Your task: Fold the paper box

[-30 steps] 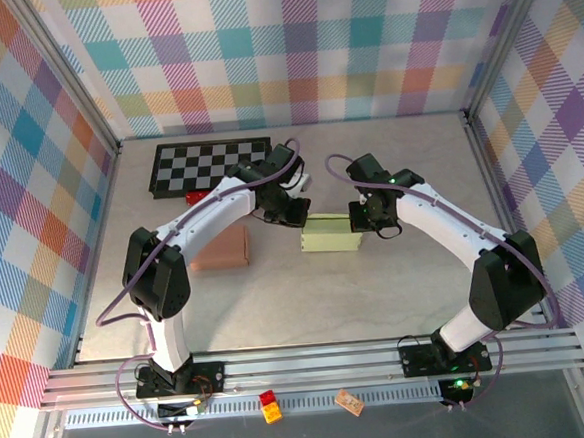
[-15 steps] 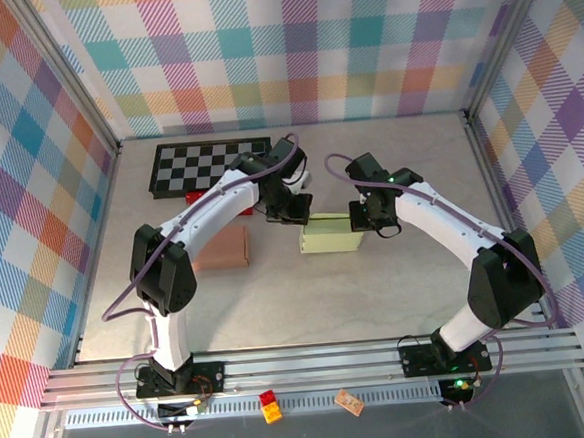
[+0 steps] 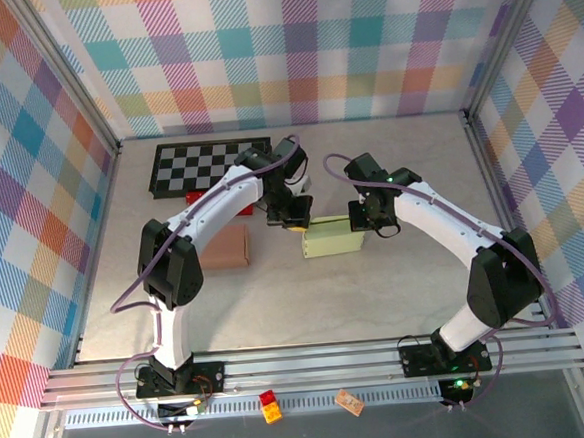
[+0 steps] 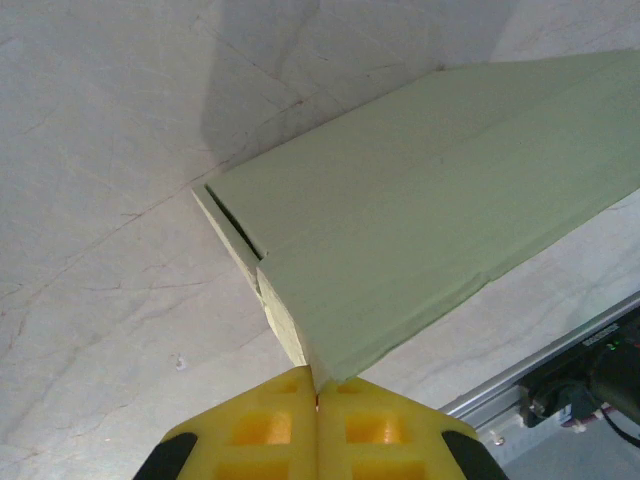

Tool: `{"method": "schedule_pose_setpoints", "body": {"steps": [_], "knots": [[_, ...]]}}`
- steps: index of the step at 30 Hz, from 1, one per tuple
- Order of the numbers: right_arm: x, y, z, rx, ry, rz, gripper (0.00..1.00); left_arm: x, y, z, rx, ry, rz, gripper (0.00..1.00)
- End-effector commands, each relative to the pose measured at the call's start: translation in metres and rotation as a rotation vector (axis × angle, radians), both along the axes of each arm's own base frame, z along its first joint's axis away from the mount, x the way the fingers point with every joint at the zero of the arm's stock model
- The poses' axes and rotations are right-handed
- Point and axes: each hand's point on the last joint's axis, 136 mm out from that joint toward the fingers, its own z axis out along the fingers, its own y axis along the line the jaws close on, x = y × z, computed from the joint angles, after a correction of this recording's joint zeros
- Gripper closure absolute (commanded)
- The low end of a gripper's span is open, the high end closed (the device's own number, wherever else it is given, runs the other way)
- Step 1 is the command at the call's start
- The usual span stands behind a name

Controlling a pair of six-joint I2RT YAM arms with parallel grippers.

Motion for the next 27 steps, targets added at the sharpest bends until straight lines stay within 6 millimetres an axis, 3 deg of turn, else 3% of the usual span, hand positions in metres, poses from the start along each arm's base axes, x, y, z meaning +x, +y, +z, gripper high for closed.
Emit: {"method": "schedule_pose_setpoints", "body": {"steps": [1,16,27], "knots": [[-0.006,0.011,-0.002,0.017,0.036,0.031,1.0,-0.004,-0.011,0.01,-0.059,0.052,-0.003,0.96],[-0.006,0.013,-0.002,0.016,0.043,0.044,1.0,-0.006,-0.007,0.014,-0.083,0.152,-0.01,0.96],[-0.006,0.015,-0.006,0.025,0.048,0.043,1.0,-0.004,-0.001,-0.004,-0.077,0.068,-0.044,0.97]]}}
